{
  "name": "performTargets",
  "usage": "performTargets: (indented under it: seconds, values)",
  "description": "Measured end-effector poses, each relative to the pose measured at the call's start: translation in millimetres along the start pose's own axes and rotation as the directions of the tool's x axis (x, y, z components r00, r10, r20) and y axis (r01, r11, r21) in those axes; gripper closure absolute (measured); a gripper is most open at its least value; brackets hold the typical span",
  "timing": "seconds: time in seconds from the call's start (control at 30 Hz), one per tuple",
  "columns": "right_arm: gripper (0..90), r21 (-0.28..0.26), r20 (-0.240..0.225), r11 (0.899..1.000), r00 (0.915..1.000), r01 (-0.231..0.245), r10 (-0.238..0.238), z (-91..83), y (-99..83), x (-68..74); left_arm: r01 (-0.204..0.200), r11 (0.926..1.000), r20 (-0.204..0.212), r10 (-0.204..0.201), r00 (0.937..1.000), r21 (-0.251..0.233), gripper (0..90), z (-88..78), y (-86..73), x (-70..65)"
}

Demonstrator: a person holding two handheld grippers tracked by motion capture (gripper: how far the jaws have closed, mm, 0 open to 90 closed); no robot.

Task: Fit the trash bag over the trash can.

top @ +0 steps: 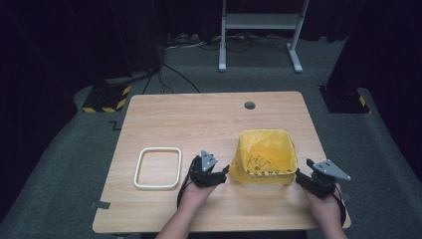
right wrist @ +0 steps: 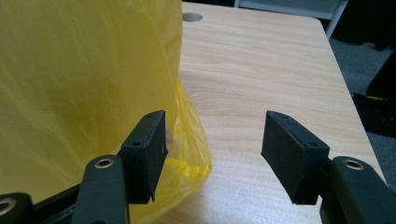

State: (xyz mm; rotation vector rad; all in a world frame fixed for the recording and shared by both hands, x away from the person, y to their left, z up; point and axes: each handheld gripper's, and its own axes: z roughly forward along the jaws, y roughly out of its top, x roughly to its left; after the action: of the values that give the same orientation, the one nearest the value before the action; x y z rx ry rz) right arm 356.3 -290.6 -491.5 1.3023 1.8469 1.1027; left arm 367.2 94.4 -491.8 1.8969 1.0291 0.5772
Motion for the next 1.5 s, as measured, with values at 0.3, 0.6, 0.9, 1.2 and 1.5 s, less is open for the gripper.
performTargets:
  seconds: [0.3,0.6,0.9,1.2,1.5]
  values:
    - [37.5,0.167,0.033,0.985,0.9984,0.039,-0.045,4.6,-2.0,-4.8,0.01,0.9995,-0.117,-0.006,0.9932,0.029,22.6,-65.0,-34.3,59.9]
    - [33.4,0.49,0.013,0.872,0.9999,0.001,-0.008,18.3,22.1,-1.4,0.068,0.9976,-0.148,-0.07,0.9865,-0.015,18.8,-93.3,-58.8,94.9]
    - [32.7,0.757,0.037,0.653,0.9993,-0.026,-0.002,45.0,37.1,-6.2,0.095,0.9952,-0.096,-0.097,0.9906,-0.021,18.2,-96.8,-63.1,98.7]
    - [20.4,0.881,0.104,0.459,0.9931,-0.117,0.054,64.3,38.0,-14.7,0.135,0.9901,-0.069,-0.137,0.9881,-0.038,18.2,-99.0,-64.9,107.8]
    - [22.8,0.871,0.156,0.456,0.9834,-0.181,0.093,66.2,50.1,-12.4,0.142,0.9891,-0.061,-0.144,0.9877,-0.038,18.2,-98.7,-67.4,110.7]
